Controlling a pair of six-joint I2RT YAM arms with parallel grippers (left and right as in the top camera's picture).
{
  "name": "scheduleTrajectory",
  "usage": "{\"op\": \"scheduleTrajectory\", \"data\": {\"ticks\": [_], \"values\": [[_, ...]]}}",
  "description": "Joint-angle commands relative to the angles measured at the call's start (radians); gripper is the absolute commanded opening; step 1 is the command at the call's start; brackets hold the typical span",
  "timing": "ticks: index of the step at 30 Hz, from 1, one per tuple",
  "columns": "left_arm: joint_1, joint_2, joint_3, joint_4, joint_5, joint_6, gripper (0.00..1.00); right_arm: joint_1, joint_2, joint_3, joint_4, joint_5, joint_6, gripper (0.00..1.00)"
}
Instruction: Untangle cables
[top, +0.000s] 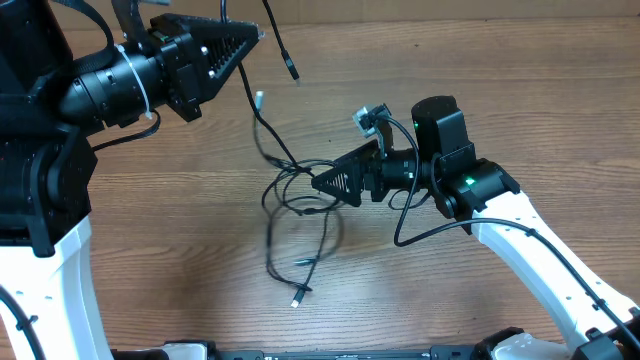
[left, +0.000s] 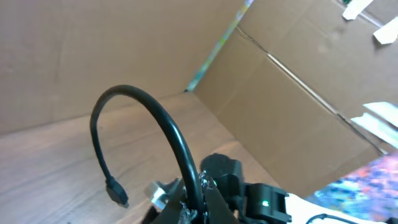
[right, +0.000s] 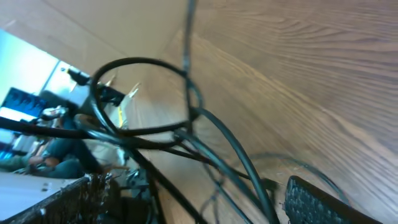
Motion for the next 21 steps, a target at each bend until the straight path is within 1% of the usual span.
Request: {"op": "scheduleTrajectory", "data": {"ticks": [1,3,6,9,17,20,21], "values": [[-0.012,-0.001,0.016,0.007,0.071,-0.047,0.04,0.002,-0.002,0.003,0.031,0.062,0.046,0.91],[-0.038,-0.001,0.016,0.012,0.070,-0.046,0.04,0.002,-0.002,0.003,0.060,0.061,0.074,0.91],[-0.077,-0.001,0.016,0.044,0.064,-0.046,0.04,0.010,-0.002,0.003,0.065,0.061,0.080,0.91],[-0.090,-0.001,0.016,0.060,0.019,-0.047,0.04,0.012,-0.002,0.003,0.045,0.060,0.080,0.91],[-0.117,0.004,0.015,0.066,0.018,-0.084,0.04,0.013,-0.002,0.003,0.032,0.062,0.080,0.91],[-0.172,0.013,0.016,0.084,0.017,-0.083,0.04,0.013,-0.002,0.003,0.033,0.077,0.081,0.91],[-0.209,0.022,0.016,0.104,0.009,-0.083,0.04,0.013,-0.002,0.003,0.032,0.089,0.085,0.91]]}}
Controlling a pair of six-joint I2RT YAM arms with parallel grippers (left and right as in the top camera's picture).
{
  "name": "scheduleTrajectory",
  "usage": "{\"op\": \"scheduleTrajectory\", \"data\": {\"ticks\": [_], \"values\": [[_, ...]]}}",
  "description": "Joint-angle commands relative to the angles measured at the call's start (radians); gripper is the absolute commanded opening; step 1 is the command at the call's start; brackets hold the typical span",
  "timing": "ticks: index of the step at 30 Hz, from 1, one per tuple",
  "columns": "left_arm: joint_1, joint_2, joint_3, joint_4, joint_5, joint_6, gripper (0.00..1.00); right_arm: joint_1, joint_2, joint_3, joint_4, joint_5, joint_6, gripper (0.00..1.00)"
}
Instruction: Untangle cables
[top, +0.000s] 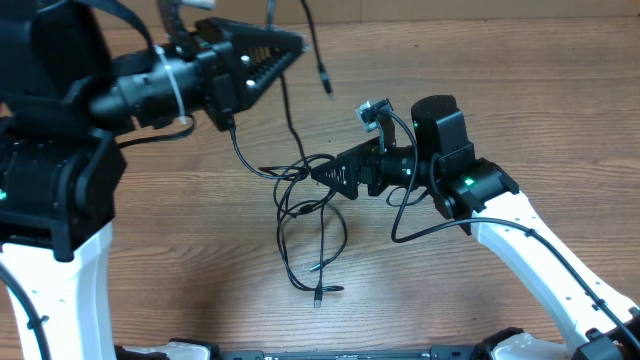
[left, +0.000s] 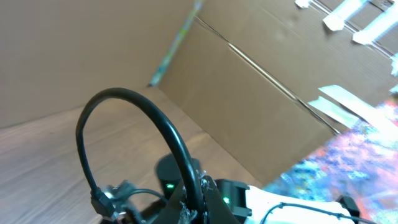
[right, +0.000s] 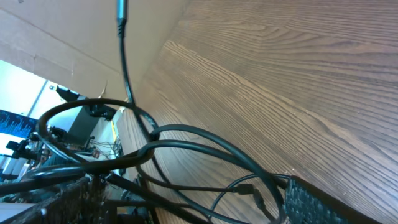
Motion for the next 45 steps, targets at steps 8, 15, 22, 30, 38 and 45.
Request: {"op": "scheduleTrajectory", "data": {"ticks": [8,15,22,30,38,45], "values": [[-0.146,0.033,0.015,0.045,-0.152,-0.014,0.04,0.006,-0.001,0.003,-0.016,0.054,0.019,0.91],[-0.146,0.033,0.015,0.079,-0.187,-0.047,0.04,0.006,-0.001,0.003,-0.053,0.055,0.018,0.91],[-0.242,0.034,0.014,0.032,-0.169,-0.059,0.04,0.006,-0.001,0.003,0.048,0.220,0.113,0.95],[-0.327,0.034,0.014,0.060,-0.168,-0.069,0.04,0.006,0.050,0.003,0.056,0.314,0.127,0.96],[-0.332,0.034,0.014,0.110,-0.052,-0.074,0.04,0.005,0.159,0.003,0.070,0.310,0.127,0.96],[-0.331,0.033,0.015,0.220,0.042,-0.093,0.04,0.004,0.183,0.003,0.021,0.408,0.126,1.00]]}}
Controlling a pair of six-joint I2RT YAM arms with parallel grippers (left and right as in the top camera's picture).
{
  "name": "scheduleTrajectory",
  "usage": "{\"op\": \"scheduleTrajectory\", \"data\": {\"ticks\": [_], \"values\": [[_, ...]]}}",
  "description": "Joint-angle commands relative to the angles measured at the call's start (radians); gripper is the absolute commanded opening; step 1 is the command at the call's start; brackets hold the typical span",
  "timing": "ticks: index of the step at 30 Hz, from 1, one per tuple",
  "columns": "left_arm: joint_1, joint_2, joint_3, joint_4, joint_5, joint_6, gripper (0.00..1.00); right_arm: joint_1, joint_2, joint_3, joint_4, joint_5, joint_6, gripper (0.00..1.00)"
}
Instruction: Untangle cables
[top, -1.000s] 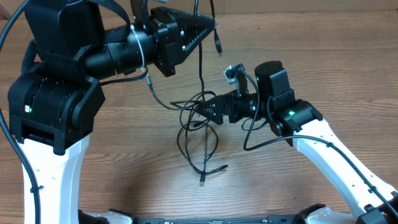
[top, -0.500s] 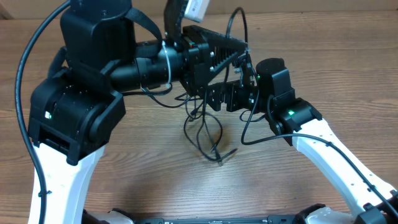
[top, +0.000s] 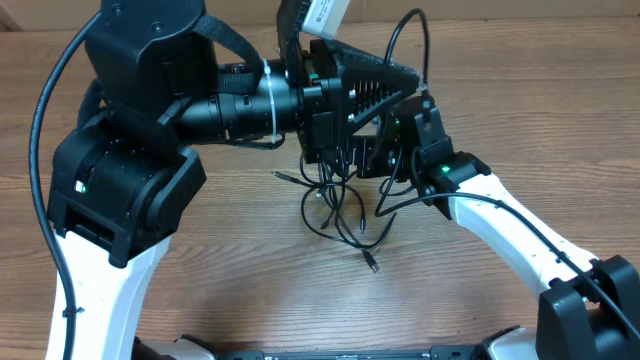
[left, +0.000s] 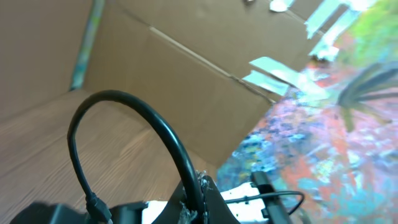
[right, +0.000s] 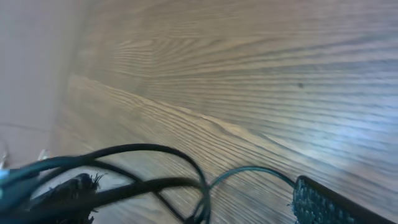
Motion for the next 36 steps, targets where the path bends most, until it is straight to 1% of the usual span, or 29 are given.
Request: {"op": "scheduleTrajectory", "data": {"ticks": [1,4,7,9,11,15,19,21,28,30,34,36], "values": [[-0.006,-0.003,0.015,0.044,0.067,-0.026,0.04,0.004,0.023,0.003,-0.020,0.067,0.000,1.00],[0.038,-0.008,0.015,0.095,0.067,-0.054,0.04,0.004,0.048,0.003,-0.066,0.099,-0.003,1.00],[0.124,-0.010,0.015,0.154,0.076,-0.114,0.04,0.004,0.061,0.003,-0.119,0.151,-0.006,1.00],[0.230,-0.010,0.015,0.238,0.117,-0.169,0.04,0.004,0.062,0.003,-0.165,0.210,-0.007,0.99],[0.325,-0.010,0.015,0.273,0.119,-0.209,0.04,0.003,0.062,0.003,-0.191,0.241,-0.008,0.99],[0.505,-0.010,0.015,0.276,0.126,-0.233,0.04,0.003,0.062,0.003,-0.227,0.283,-0.029,0.99],[0.732,-0.010,0.015,0.277,0.174,-0.283,0.04,-0.019,0.062,0.003,-0.290,0.361,-0.029,0.99],[0.826,-0.010,0.015,0.275,0.181,-0.283,0.04,-0.058,0.062,0.003,-0.311,0.360,-0.028,0.99],[1.077,0.003,0.014,0.260,0.198,-0.259,0.04,-0.236,0.062,0.003,-0.376,0.349,-0.026,0.99],[1.128,0.011,0.014,0.250,0.197,-0.256,0.04,-0.296,0.062,0.003,-0.392,0.349,-0.029,0.99],[1.182,0.029,0.014,0.235,0.216,-0.248,0.04,-0.359,0.062,0.003,-0.401,0.350,-0.031,1.00],[1.201,0.039,0.014,0.235,0.224,-0.248,0.04,-0.399,0.062,0.003,-0.408,0.351,-0.065,1.00]]}}
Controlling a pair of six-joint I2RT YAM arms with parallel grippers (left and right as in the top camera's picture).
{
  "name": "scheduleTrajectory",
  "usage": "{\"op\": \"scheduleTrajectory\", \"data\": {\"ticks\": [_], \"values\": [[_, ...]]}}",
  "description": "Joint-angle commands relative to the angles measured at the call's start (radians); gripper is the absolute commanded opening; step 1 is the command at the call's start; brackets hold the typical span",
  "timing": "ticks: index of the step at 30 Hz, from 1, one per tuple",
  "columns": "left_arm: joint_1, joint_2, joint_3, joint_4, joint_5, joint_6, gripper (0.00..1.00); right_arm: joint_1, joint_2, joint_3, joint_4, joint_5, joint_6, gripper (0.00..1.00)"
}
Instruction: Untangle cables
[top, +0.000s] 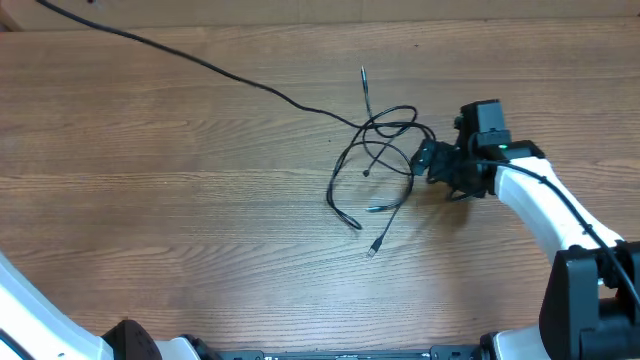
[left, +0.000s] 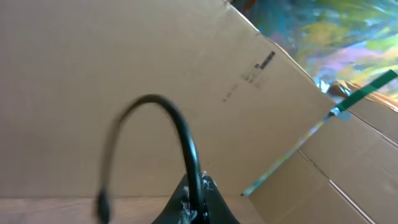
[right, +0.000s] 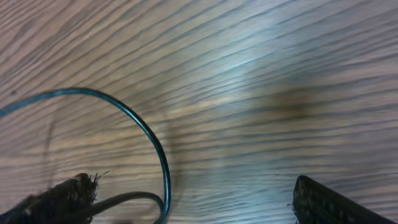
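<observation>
A tangle of thin black cables (top: 385, 135) lies right of the table's middle, with loose plug ends (top: 372, 248) trailing toward the front. One long black cable (top: 200, 62) runs from the tangle to the far left corner and out of the overhead view. My left gripper (left: 196, 200) is shut on that thick black cable (left: 186, 140), whose plug end (left: 102, 202) arches over; the gripper itself is outside the overhead view. My right gripper (top: 425, 160) sits low at the tangle's right edge, open. A teal loop (right: 152, 140) and a black strand (right: 121, 200) lie beside its left finger (right: 62, 193).
The wooden table (top: 150, 220) stretches bare to the left and front. Cardboard walls (left: 74, 62) stand behind the left gripper. My white right arm (top: 545, 205) reaches in from the lower right. A bit of the left arm's base (top: 30, 310) shows at the lower left.
My left arm was over the table's middle above the tangle; now it is out of the overhead view at far left, its cable drawn long across the table. The tangle lies farther right.
My left gripper held a black cable end at the upper left while the right gripper stood in the tangle. The left arm was then farther right, then over the centre beside the right gripper. Now it is far left with the cable stretched out of the looser tangle.
</observation>
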Motion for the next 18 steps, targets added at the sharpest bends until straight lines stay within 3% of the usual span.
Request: {"op": "scheduleTrajectory", "data": {"ticks": [1,18], "values": [[0.048,0.023,0.015,0.010,0.000,0.016,0.04,-0.074,0.003,0.003,-0.013,0.035,-0.045,1.00],[0.075,0.060,0.015,0.011,-0.006,0.042,0.04,-0.407,0.003,0.003,-0.081,0.040,-0.177,1.00]]}}
